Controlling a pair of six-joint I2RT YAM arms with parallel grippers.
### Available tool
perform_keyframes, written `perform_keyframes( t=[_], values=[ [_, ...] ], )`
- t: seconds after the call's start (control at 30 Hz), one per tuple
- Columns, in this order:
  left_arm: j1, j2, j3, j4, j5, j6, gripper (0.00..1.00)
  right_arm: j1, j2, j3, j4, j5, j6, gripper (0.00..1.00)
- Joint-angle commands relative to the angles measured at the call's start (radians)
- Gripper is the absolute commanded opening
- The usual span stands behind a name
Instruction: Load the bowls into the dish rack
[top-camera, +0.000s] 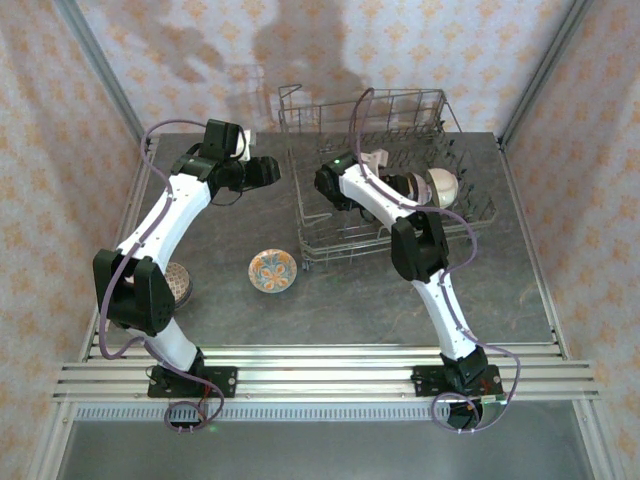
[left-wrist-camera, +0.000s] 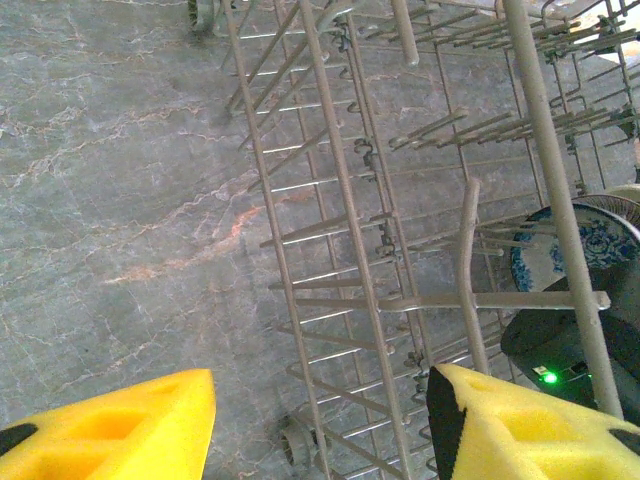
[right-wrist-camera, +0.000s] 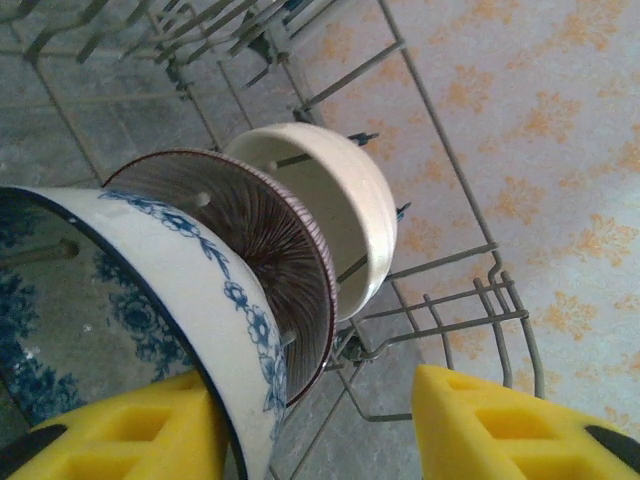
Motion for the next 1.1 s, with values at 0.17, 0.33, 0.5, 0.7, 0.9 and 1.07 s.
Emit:
perform_keyframes(
  t=[0.17, 0.33, 0.5, 0.7, 0.9, 1.07],
  values=[
    [-0.007, -0.062, -0.038, 0.035, -0.035, -0.026, 0.59, 0.003, -0.088, 0.0, 0.055, -0.089, -0.167, 0.65],
    [-0.025, -0.073, -0.045, 0.025, -0.055, -0.032, 0.59, 0.003, -0.137, -0.035, 0.129, -0.15, -0.243, 0.71],
    [-0.042, -0.093, -0.053, 0.013, -0.087, -0.041, 0.59, 0.003, -0.208, -0.076, 0.196, -0.182, -0.308, 0.75],
    [-0.047, -0.119, -0.061, -0.035, -0.124, -0.062, 0.59, 0.001, -0.334, -0.13, 0.318, -0.293, -0.439, 0.76],
    [-0.048, -0.165, -0.107, -0.129, -0.186, -0.081, 0.59, -0.012, -0.418, -0.135, 0.36, -0.397, -0.515, 0.76],
    [-0.054, -0.229, -0.173, -0.222, -0.248, -0.106, 0.59, -0.025, -0.479, -0.156, 0.404, -0.485, -0.564, 0.76]
  ],
)
